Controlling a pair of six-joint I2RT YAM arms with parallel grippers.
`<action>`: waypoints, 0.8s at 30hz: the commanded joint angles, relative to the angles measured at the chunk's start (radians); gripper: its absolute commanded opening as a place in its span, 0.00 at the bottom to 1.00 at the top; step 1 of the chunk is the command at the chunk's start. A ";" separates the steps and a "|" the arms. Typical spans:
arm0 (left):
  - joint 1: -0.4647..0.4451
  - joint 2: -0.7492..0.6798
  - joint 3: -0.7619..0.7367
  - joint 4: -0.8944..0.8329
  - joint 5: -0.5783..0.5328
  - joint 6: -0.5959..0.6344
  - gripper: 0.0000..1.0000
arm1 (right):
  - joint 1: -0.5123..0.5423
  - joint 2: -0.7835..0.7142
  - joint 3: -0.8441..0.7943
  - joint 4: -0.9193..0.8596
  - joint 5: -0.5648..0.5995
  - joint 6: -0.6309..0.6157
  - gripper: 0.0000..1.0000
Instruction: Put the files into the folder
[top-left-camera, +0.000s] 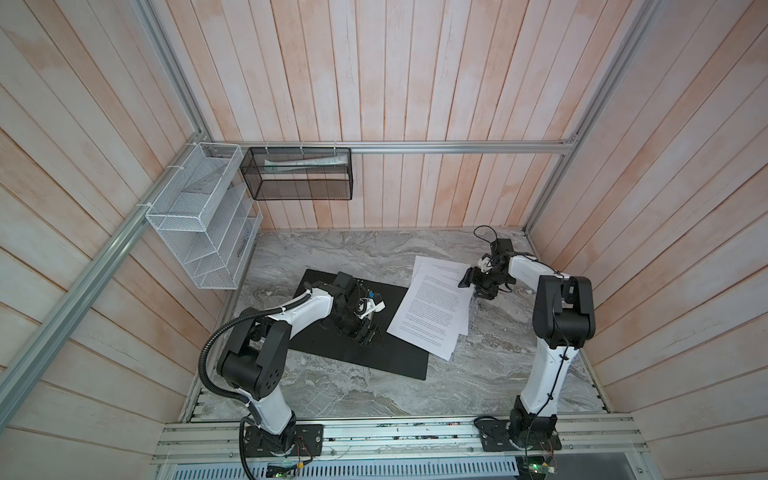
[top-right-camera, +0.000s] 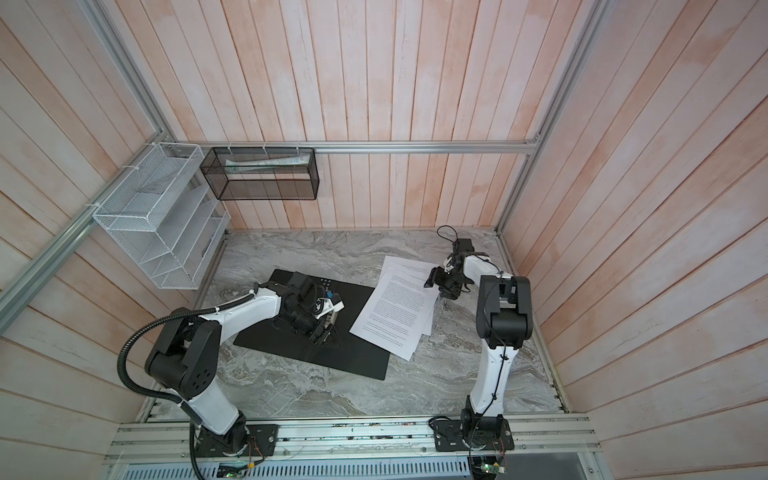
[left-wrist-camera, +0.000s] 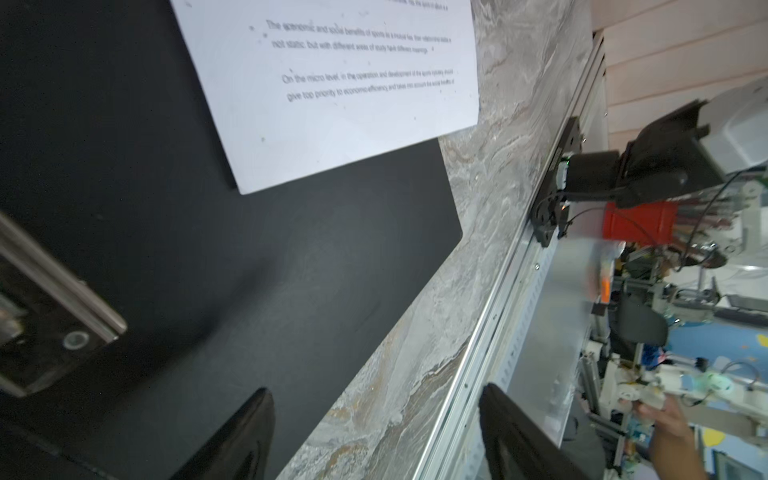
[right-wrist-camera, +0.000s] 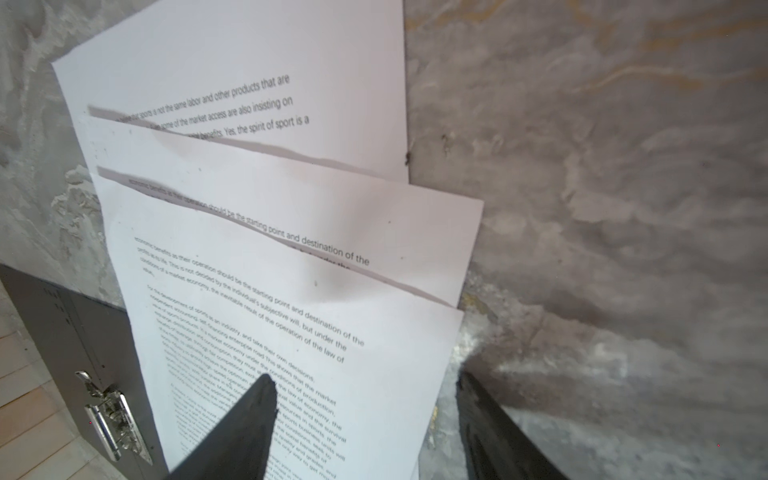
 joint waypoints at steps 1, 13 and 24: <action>-0.033 -0.050 0.028 -0.117 -0.132 0.229 0.80 | 0.017 0.060 0.018 -0.082 0.080 -0.028 0.71; -0.196 -0.041 -0.105 0.049 -0.354 0.209 0.79 | 0.070 0.086 0.080 -0.118 0.064 -0.032 0.70; -0.210 0.099 -0.054 0.108 -0.280 0.102 0.68 | 0.082 0.072 0.033 -0.086 -0.003 -0.032 0.68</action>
